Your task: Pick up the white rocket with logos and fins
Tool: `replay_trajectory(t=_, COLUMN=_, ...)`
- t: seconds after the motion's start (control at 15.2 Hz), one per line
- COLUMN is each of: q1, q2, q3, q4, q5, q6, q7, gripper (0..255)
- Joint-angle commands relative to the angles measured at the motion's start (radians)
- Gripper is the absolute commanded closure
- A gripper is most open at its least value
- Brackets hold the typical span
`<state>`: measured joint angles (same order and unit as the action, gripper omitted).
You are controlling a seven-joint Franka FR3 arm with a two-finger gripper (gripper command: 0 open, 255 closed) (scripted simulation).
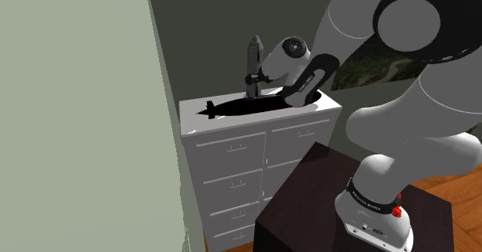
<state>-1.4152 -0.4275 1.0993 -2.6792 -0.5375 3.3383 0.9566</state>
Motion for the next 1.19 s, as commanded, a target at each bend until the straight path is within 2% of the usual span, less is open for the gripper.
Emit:
replay_trajectory(t=0.0, q1=-0.167, q2=-0.037, q3=0.155, q4=0.001, q5=0.035, q6=0.080, q7=0.024, gripper=0)
replay_trajectory(t=0.4, q1=-0.360, q2=-0.095, q3=0.365, q4=-0.009, q5=0.088, q6=0.181, q7=0.041, gripper=0)
replay_trajectory(t=0.53, q1=-0.377, q2=-0.102, q3=0.383, q4=-0.009, q5=0.092, q6=0.190, q7=0.044, gripper=0)
replay_trajectory(t=0.59, q1=-0.375, q2=-0.102, q3=0.381, q4=-0.011, q5=0.091, q6=0.191, q7=0.043, gripper=255)
replay_trajectory(t=1.12, q1=-0.379, q2=-0.103, q3=0.386, q4=-0.010, q5=0.092, q6=0.192, q7=0.044, gripper=255)
